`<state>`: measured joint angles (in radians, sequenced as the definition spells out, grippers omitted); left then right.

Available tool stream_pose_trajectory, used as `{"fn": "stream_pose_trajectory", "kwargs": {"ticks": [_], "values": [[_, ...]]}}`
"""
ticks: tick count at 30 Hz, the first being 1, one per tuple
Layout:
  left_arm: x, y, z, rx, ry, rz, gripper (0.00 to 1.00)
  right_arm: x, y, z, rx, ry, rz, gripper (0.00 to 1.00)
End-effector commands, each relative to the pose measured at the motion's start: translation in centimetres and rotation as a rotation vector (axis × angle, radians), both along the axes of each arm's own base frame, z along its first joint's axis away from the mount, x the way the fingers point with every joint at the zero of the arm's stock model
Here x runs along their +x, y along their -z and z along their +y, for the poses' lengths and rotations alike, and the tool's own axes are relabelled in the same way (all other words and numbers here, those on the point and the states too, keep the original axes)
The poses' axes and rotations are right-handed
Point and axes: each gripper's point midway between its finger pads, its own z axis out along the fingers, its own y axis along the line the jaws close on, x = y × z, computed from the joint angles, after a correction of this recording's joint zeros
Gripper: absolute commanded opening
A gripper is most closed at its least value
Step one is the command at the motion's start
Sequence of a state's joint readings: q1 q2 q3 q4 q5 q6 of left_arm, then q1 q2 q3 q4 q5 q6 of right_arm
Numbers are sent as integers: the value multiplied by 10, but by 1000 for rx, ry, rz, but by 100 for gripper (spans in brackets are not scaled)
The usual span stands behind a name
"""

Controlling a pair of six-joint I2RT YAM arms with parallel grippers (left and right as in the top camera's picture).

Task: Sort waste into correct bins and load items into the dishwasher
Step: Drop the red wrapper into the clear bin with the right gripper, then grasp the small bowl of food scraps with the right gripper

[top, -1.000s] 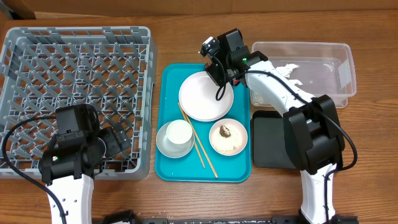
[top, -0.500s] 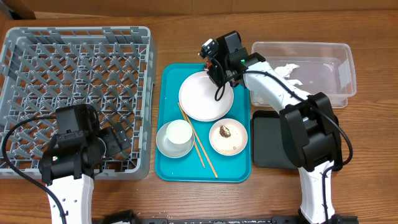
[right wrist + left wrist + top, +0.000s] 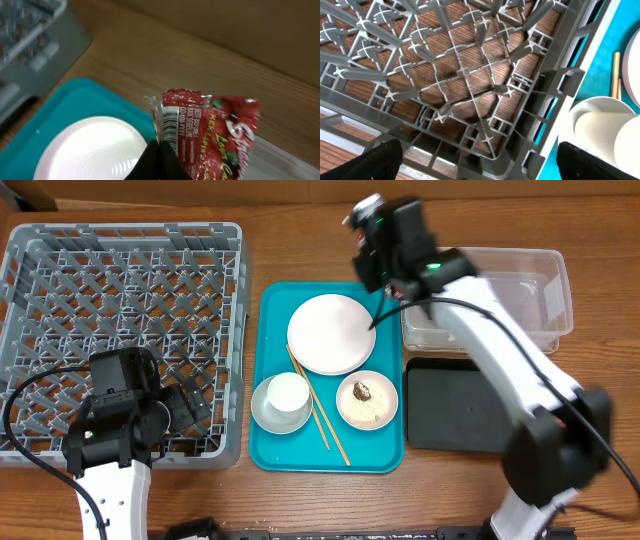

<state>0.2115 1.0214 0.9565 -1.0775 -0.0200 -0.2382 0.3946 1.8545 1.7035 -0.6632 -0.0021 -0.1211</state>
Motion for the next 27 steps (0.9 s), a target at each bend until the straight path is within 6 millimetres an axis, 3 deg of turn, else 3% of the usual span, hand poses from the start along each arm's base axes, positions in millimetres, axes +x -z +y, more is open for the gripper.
{"fn": "stream_pose_trajectory", "kwargs": {"ticks": [1,3,5,8,9,11,12,13,16,17,18,20,24,27], "values": [[4,-8,3,1,-25,-21,100,6,-14,-74,135,378,69,4],[4,-8,3,1,-25,-21,100,0,6,-122,223,624,186,4],[4,-8,3,0,-25,-21,100,-7,22,-155,296,785,263,4],[4,-8,3,0,-26,-22,100,-9,36,-174,367,823,327,5],[4,-8,3,0,-26,-22,100,-8,36,-176,387,819,332,17],[4,-8,3,1,-25,-22,100,-2,30,-185,413,826,306,77],[4,-8,3,1,-25,-22,100,-1,25,-188,421,828,295,94],[4,-8,3,1,-25,-22,100,1,12,-186,435,777,281,100],[4,-8,3,1,-26,-22,100,-8,-22,-174,481,633,263,100],[4,-8,3,0,-25,-21,100,-29,-43,-169,456,527,255,94],[4,-8,3,0,-25,-21,100,-33,-46,-170,452,525,255,91],[4,-8,3,1,-25,-22,100,-65,-57,-173,421,545,284,88],[5,-8,3,1,-25,-25,100,-112,-50,-176,355,586,375,85],[5,-8,3,1,-25,-25,100,-143,-39,-159,318,525,412,83]]}}
